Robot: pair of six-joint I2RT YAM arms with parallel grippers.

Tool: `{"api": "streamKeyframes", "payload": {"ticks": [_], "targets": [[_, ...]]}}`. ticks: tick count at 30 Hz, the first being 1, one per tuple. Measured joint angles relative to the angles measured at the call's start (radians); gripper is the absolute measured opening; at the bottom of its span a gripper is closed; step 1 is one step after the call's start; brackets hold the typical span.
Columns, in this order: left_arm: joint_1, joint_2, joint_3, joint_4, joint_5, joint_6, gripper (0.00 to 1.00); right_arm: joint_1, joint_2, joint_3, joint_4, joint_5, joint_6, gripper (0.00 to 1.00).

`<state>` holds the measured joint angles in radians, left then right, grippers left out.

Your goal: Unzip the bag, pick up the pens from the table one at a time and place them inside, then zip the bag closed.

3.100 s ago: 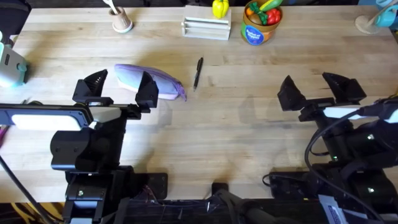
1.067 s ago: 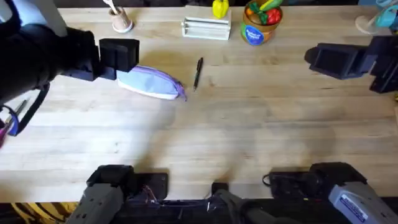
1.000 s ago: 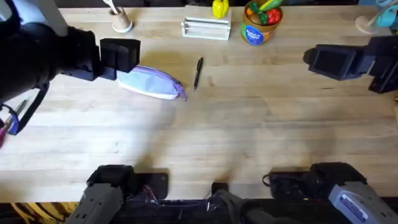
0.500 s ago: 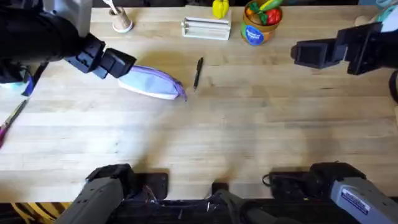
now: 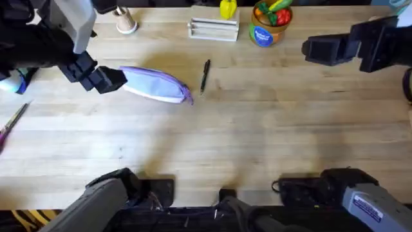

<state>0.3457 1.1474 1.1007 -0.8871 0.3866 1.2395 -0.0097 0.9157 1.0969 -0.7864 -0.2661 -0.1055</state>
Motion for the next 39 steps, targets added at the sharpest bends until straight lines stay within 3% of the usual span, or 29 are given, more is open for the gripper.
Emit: {"api": "streamKeyframes", "payload": {"ticks": [5, 11, 27, 39], "targets": [[0.131, 0.123, 0.0, 0.006, 0.172, 0.136, 0.99, 0.0, 0.0, 0.0, 0.0, 0.0, 0.0, 0.995], [0.191, 0.279, 0.01, 0.024, 0.284, 0.191, 0.992, 0.0, 0.0, 0.0, 0.0, 0.0, 0.0, 0.995], [0.192, 0.488, 0.015, 0.047, 0.339, 0.303, 0.991, 0.0, 0.001, 0.0, 0.0, 0.0, 0.0, 0.995], [0.118, 0.499, 0.021, 0.065, 0.312, 0.377, 0.991, 0.0, 0.081, 0.0, 0.0, 0.0, -0.004, 0.995]]}}
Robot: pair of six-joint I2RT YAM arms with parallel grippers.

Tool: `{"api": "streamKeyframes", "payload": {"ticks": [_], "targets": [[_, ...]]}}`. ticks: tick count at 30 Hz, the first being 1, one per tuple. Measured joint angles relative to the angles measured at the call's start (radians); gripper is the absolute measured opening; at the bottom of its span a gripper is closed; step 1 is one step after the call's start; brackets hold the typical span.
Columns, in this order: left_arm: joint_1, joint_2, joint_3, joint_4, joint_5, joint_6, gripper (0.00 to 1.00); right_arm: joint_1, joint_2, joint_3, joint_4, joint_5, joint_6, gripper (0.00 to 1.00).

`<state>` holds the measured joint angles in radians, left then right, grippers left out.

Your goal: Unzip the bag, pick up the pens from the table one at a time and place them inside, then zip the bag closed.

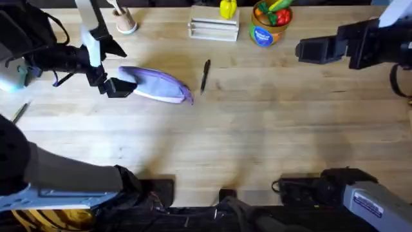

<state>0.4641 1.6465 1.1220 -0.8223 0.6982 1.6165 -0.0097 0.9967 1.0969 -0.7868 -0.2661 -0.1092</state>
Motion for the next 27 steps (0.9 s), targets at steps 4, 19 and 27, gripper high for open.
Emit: {"api": "streamKeyframes", "payload": {"ticks": [4, 19, 27], "targets": [[0.0, 0.039, 0.002, 0.0, -0.002, 0.0, 0.991, 0.0, 0.014, 0.0, 0.0, 0.0, 0.0, 0.995], [-0.002, 0.071, 0.002, 0.0, 0.005, 0.0, 0.993, 0.0, 0.013, 0.0, 0.0, 0.003, -0.001, 0.995], [-0.002, 0.071, 0.003, 0.0, -0.003, 0.001, 0.975, 0.0, 0.013, 0.0, 0.0, 0.003, -0.001, 0.995]]}}
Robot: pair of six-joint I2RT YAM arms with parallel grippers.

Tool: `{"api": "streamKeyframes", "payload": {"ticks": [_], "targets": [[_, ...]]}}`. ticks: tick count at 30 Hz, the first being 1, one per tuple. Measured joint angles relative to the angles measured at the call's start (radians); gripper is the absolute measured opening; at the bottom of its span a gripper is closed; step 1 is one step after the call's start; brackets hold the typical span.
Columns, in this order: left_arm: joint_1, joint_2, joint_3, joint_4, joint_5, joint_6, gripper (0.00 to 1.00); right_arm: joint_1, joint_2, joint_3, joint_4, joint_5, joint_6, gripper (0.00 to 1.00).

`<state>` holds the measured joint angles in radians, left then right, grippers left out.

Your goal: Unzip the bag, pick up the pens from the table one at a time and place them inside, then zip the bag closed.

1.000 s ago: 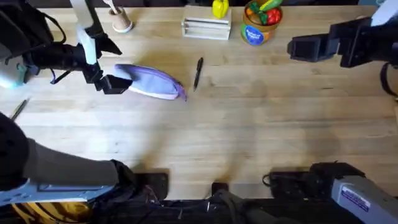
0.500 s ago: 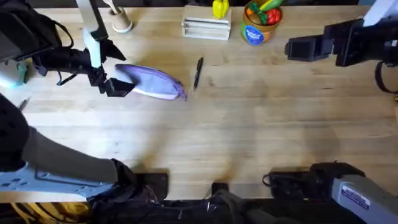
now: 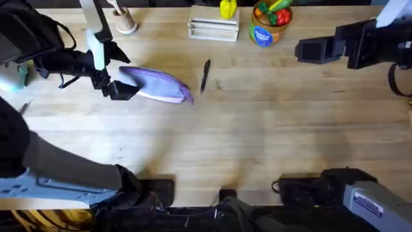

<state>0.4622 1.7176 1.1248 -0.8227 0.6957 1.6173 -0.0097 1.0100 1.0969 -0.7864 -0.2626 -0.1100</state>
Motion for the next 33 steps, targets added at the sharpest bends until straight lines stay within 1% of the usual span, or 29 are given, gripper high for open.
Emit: {"api": "streamKeyframes", "payload": {"ticks": [3, 8, 10, 18, 25, 27, 28, 30, 32, 33], "targets": [[0.0, 0.0, 0.0, -0.008, -0.003, 0.0, 0.97, 0.0, 0.0, 0.0, 0.0, 0.0, 0.0, 0.995], [0.002, 0.0, 0.0, -0.033, -0.006, 0.001, 0.824, 0.0, 0.0, 0.0, 0.0, 0.0, 0.0, 0.995], [0.004, 0.0, 0.0, -0.035, -0.006, 0.001, 0.807, 0.0, 0.0, 0.0, 0.0, 0.0, 0.0, 0.995], [0.048, 0.0, 0.003, -0.059, 0.003, 0.003, 0.755, 0.0, 0.0, 0.0, 0.0, 0.0, 0.0, 0.995], [0.073, 0.0, 0.004, -0.06, 0.049, 0.007, 0.647, 0.0, 0.0, 0.0, 0.0, 0.0, 0.0, 0.995], [0.074, 0.0, 0.004, -0.058, 0.054, 0.008, 0.561, 0.0, 0.0, 0.0, 0.0, 0.0, 0.0, 0.995], [0.074, 0.0, 0.006, -0.056, 0.055, 0.008, 0.493, 0.0, 0.0, 0.0, 0.0, 0.0, 0.0, 0.995], [0.074, 0.0, 0.01, -0.056, 0.056, 0.009, 0.408, 0.0, 0.0, 0.0, 0.0, 0.0, 0.0, 0.995], [0.076, 0.0, 0.013, -0.056, 0.056, 0.01, 0.345, 0.0, 0.0, 0.0, 0.0, 0.0, 0.0, 0.995], [0.076, 0.0, 0.013, -0.057, 0.056, 0.011, 0.284, 0.0, 0.0, 0.0, 0.0, 0.0, 0.0, 0.995]]}}
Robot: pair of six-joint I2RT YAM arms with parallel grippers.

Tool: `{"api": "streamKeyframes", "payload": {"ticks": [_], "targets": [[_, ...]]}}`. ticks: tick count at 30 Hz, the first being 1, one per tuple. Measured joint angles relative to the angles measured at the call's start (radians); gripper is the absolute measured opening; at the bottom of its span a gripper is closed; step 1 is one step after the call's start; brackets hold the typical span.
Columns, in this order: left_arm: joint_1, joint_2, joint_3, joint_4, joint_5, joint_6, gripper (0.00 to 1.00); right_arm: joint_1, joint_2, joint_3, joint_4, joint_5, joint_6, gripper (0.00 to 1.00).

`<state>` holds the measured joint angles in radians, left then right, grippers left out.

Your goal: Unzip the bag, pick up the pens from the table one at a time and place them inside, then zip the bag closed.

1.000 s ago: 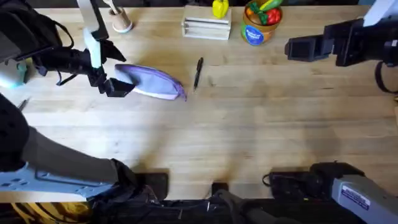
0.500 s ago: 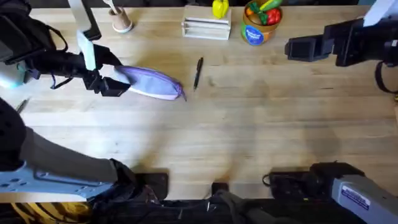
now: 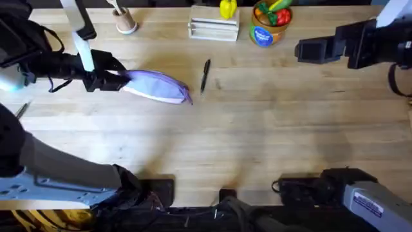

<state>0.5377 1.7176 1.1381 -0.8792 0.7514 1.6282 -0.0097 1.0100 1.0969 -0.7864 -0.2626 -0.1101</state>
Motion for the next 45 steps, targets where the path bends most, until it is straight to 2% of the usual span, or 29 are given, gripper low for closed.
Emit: {"api": "streamKeyframes", "payload": {"ticks": [2, 3, 8, 16, 18, 25, 33, 41, 42, 45], "targets": [[0.0, 0.0, 0.0, -0.009, -0.001, 0.003, 0.091, 0.0, 0.0, 0.0, 0.0, 0.0, 0.0, 0.995], [-0.002, 0.0, 0.0, -0.011, -0.002, 0.003, 0.059, 0.0, 0.0, 0.0, 0.0, 0.0, 0.0, 0.995], [-0.003, 0.0, 0.0, -0.011, -0.003, 0.003, 0.047, 0.0, 0.0, 0.0, -0.002, 0.0, 0.009, 0.995], [-0.003, 0.0, 0.0, -0.011, -0.003, 0.003, 0.04, 0.022, 0.012, 0.0, -0.005, -0.025, 0.127, 0.995], [-0.003, 0.0, 0.0, -0.012, -0.003, 0.003, 0.04, 0.07, 0.035, 0.0, -0.004, -0.039, 0.133, 0.995], [-0.003, 0.0, 0.0, -0.013, -0.003, 0.003, 0.04, 0.323, 0.168, 0.0, 0.055, -0.057, 0.124, 0.995], [-0.003, 0.0, 0.0, -0.014, -0.003, 0.003, 0.04, 0.535, 0.336, 0.0, 0.198, -0.061, 0.121, 0.995], [-0.003, 0.0, 0.0, -0.014, -0.003, 0.003, 0.04, 0.634, 0.467, 0.0, 0.361, -0.062, 0.117, 0.995], [-0.003, 0.0, 0.0, -0.015, -0.003, 0.003, 0.041, 0.654, 0.528, 0.0, 0.388, -0.061, 0.117, 0.995], [-0.003, 0.0, 0.0, -0.015, -0.003, 0.003, 0.042, 0.671, 0.585, 0.0, 0.429, -0.061, 0.117, 0.995]]}}
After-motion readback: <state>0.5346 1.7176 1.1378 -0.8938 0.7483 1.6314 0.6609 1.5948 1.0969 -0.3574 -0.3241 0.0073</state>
